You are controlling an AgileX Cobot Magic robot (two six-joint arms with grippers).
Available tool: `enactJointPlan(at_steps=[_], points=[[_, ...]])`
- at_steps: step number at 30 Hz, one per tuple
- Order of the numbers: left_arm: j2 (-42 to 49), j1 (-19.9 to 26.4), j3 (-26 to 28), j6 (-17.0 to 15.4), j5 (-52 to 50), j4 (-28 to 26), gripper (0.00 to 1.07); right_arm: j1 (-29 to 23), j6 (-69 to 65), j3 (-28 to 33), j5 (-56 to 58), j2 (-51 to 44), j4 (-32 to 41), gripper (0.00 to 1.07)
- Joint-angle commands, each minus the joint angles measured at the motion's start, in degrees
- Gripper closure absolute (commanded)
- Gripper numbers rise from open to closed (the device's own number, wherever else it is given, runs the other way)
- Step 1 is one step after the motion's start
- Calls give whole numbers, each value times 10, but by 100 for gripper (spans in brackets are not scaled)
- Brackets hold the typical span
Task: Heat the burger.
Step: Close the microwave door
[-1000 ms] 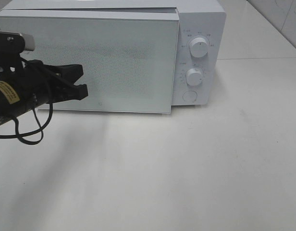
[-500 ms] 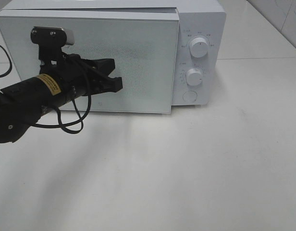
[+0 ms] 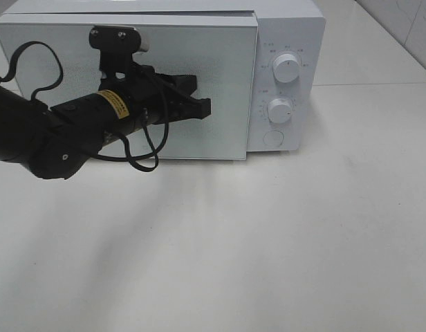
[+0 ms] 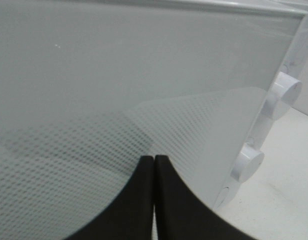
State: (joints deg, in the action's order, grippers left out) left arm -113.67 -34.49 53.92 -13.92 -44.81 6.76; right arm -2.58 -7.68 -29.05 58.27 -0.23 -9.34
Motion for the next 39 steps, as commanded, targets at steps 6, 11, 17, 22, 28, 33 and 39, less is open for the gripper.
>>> enactJointPlan(at_steps=[6, 11, 17, 22, 28, 33, 39], points=[[-34, -17, 73, 4, 25, -14, 107, 5, 3, 1, -5, -15, -1, 32], [-50, -22, 105, 4, 34, -19, 107, 5, 3, 1, -5, -15, -1, 32], [-71, -22, 139, 4, 39, -19, 107, 5, 3, 1, -5, -15, -1, 32], [-80, -21, 140, 11, 37, -19, 107, 5, 3, 1, -5, -15, -1, 32], [-83, -9, 140, 32, 32, -41, 107, 5, 3, 1, -5, -15, -1, 32], [-83, 2, 149, 32, 31, -43, 107, 5, 3, 1, -5, -15, -1, 32], [-83, 3, 159, 17, 34, -23, 107, 5, 3, 1, -5, -15, -1, 32]])
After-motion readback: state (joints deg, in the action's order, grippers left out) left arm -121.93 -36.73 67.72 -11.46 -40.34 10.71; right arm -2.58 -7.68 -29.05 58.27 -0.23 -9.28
